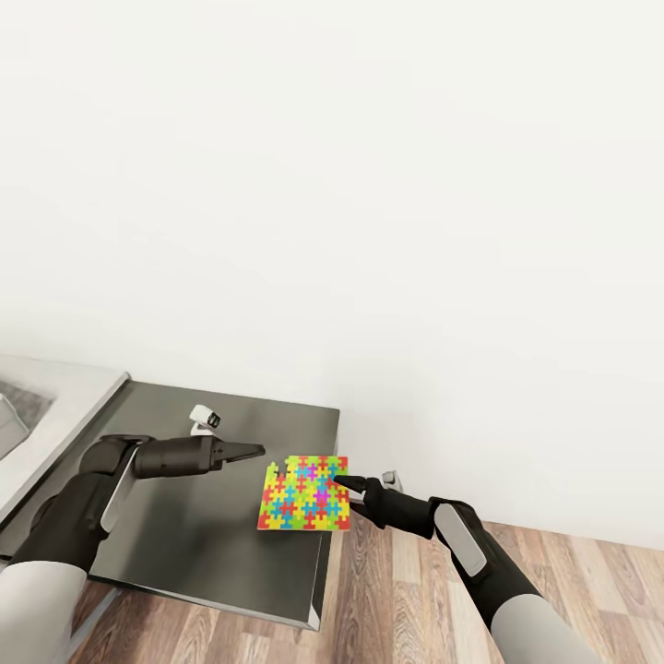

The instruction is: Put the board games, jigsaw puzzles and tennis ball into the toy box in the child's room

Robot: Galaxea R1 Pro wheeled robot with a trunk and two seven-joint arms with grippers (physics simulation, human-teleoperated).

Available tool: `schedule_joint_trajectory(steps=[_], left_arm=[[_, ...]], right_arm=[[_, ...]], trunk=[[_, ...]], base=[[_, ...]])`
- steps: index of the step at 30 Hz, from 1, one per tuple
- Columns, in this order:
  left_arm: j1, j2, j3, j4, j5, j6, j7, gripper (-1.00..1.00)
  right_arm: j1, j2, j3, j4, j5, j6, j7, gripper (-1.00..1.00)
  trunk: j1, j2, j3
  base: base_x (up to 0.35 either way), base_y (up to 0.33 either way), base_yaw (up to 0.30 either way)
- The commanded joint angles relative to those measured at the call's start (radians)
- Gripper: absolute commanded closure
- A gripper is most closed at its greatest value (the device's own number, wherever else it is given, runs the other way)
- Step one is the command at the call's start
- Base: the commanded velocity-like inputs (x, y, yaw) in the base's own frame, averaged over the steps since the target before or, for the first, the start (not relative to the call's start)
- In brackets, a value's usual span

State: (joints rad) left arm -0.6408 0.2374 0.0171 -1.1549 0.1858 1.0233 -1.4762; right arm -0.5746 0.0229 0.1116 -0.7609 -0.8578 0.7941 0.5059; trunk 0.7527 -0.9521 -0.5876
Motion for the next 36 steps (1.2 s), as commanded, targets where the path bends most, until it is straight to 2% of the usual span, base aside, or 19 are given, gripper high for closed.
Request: schedule_joint_trajectory(steps=[1,30,31,36], left_arm=[[0.0,0.0,0.0,0.0,0.001,0.011,-0.003,-1.0],[0.0,0.0,0.0,0.001,0.003,0.009,-0.003,-1.0],[0.0,0.0,0.0,0.001,0.003,0.009,-0.003,-1.0],[0.0,0.001,0.0,0.001,0.003,0.009,-0.004,-1.0]], right_arm=[[-0.001,0.0,0.0,0.0,-0.001,0.004,0.002,-1.0],[-0.001,0.001,0.0,0.0,0.0,0.005,-0.009,-1.0],[-0.001,0.001,0.0,0.0,0.0,0.005,-0.008,1.0],[-0.001,0.002,0.0,0.0,0.0,0.005,-0.003,1.0]], trunk=[[0.0,-0.001,-0.001],[0.0,-0.001,-0.001],[0.0,-0.001,-0.001],[0.0,-0.001,-0.001]], base=[[0.0,0.0,0.0],[0.0,0.046,0.0],[0.0,0.002,0.0],[0.0,0.0,0.0]])
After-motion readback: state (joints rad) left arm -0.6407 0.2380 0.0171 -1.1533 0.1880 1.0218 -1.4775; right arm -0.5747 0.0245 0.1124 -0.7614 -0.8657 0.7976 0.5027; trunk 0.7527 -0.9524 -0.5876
